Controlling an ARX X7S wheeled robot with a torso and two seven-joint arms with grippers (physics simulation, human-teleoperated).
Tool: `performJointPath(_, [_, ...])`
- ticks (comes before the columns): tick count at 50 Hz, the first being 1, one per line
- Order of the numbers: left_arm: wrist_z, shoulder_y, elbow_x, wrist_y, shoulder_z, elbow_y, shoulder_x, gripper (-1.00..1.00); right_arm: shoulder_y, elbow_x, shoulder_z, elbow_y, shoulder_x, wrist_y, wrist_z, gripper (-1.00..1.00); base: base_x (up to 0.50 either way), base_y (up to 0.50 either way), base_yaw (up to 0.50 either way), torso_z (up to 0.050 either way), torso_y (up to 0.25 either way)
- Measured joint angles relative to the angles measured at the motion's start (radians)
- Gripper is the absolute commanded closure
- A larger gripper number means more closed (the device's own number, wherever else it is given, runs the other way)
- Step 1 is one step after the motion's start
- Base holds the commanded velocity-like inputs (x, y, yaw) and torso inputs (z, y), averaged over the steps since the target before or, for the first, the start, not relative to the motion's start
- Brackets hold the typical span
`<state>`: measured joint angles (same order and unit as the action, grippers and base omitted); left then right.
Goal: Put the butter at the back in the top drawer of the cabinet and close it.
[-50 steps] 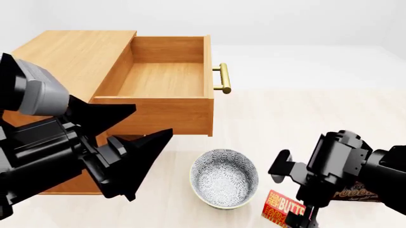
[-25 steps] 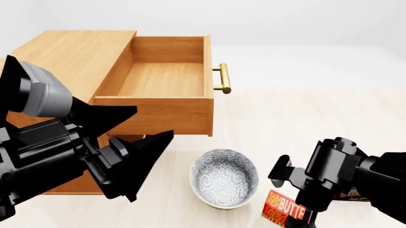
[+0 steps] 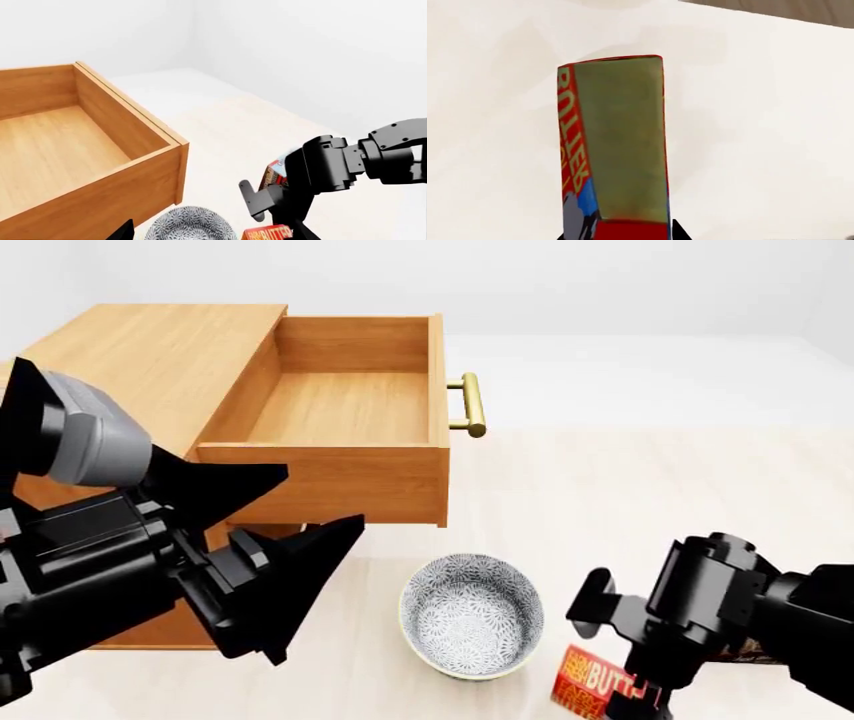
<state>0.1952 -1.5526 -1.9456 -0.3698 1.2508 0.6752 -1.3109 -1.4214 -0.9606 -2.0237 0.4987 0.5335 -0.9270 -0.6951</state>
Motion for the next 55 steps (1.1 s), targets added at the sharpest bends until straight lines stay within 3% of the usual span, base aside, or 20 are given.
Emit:
performJointPath(34, [-0.023,0.007,-0.003,-0.007,-0.014,0.009,-0.018,-1.0,-0.228,-0.112,0.012,-0.506,0.223,-0.227,0.174,1.0,0.0,0.0,0.0,0.0,0.001])
performJointPath(45, [-0.096,-0.017,-0.004,-0.056,-0.032,0.019,-0.026,-1.0,-0.335,-0.165,0.034,-0.642,0.278,-0.317,0.218,1.0,0.0,0.0,0.0,0.0,0.001])
performJointPath(55, [-0.192,-0.071,-0.012,-0.174,-0.046,-0.025,0.014,-1.0,-0.428,-0.223,0.062,-0.744,0.31,-0.396,0.252,1.0,0.0,0.0,0.0,0.002,0.0])
